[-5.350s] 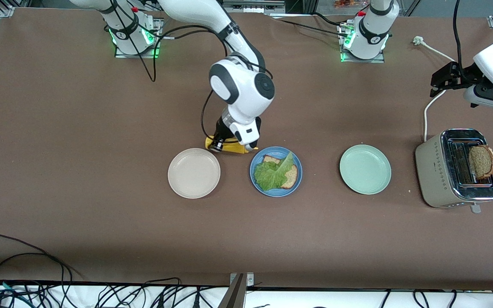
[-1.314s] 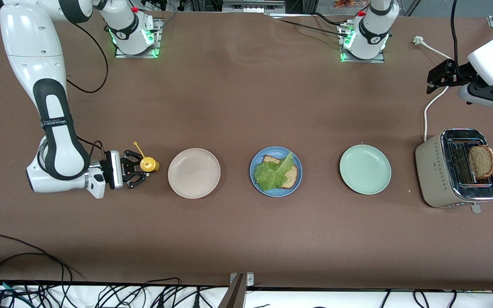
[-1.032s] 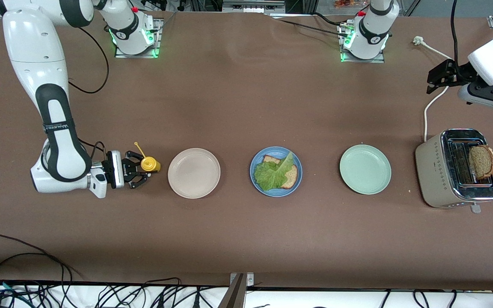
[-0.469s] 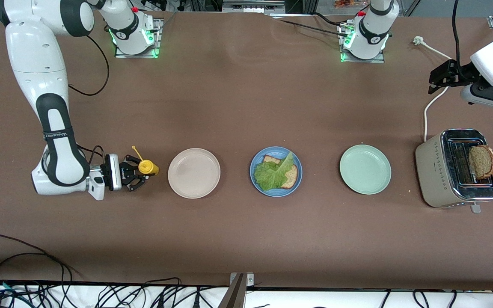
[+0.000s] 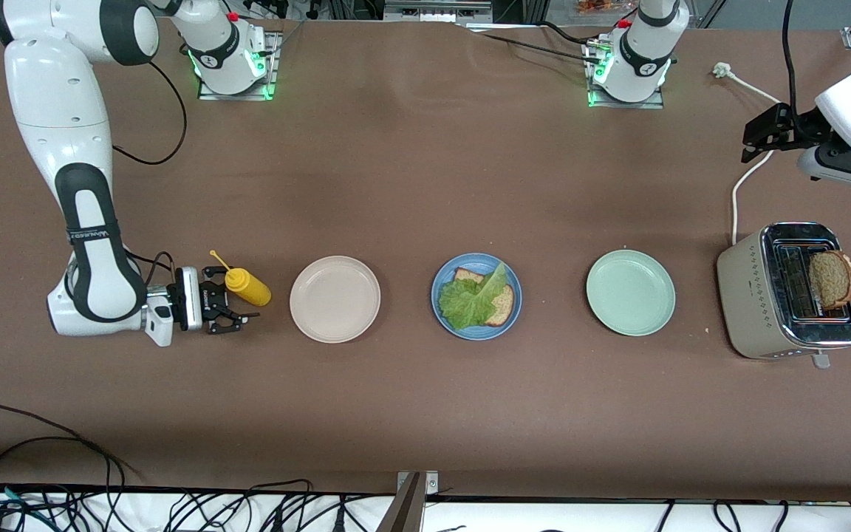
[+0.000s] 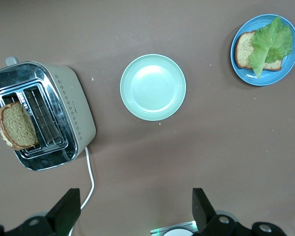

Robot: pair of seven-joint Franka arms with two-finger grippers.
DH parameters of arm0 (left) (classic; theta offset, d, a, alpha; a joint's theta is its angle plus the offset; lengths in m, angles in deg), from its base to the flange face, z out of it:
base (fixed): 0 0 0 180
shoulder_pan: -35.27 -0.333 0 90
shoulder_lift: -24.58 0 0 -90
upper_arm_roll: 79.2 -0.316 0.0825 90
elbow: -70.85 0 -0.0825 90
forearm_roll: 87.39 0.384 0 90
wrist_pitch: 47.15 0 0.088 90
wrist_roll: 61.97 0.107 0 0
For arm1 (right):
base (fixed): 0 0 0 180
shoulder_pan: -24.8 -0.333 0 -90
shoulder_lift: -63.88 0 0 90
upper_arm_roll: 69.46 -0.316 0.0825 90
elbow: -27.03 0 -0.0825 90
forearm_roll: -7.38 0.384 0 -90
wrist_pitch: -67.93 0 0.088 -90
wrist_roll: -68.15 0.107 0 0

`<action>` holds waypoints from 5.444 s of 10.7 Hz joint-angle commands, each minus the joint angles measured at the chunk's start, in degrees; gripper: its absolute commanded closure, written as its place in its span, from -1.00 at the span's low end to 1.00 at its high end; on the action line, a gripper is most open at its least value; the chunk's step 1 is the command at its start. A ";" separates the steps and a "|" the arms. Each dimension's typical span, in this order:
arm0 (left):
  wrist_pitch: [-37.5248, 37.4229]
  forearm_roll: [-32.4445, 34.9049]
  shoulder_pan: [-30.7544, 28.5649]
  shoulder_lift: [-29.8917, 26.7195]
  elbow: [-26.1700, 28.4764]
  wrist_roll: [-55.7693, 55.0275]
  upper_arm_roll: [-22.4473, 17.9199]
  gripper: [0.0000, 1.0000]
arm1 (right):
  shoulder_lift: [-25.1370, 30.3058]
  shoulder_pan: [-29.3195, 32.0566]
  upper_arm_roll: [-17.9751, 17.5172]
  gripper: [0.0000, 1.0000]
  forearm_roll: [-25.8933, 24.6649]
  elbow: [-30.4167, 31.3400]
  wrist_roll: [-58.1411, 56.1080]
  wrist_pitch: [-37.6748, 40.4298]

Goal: Make sandwich in blue plate with both arms
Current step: 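Set the mustard bottle upright on the table and open the right gripper, then withdraw the right gripper while the left gripper moves over the toaster, then lower the left gripper onto the toaster bread slice and grasp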

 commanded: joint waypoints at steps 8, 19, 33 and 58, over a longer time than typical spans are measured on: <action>-1.02 -0.37 -0.21 0.24 -1.12 0.38 -0.11 -1.00 | 12.12 -0.35 7.66 -1.00 -15.75 -0.87 21.26 1.46; -1.02 -0.37 -0.74 0.24 -1.11 0.38 -0.37 -1.00 | 37.78 -2.28 -2.52 -1.00 -42.40 9.05 91.39 1.02; 23.14 -3.25 -24.19 18.15 -3.66 20.24 -0.20 -1.00 | 54.06 -1.67 -7.90 -1.00 -53.93 12.76 116.76 -5.67; 21.92 -11.88 -30.80 24.24 0.38 13.74 -0.02 1.00 | 54.07 -1.49 -1.75 -1.00 -54.28 10.21 118.44 -2.76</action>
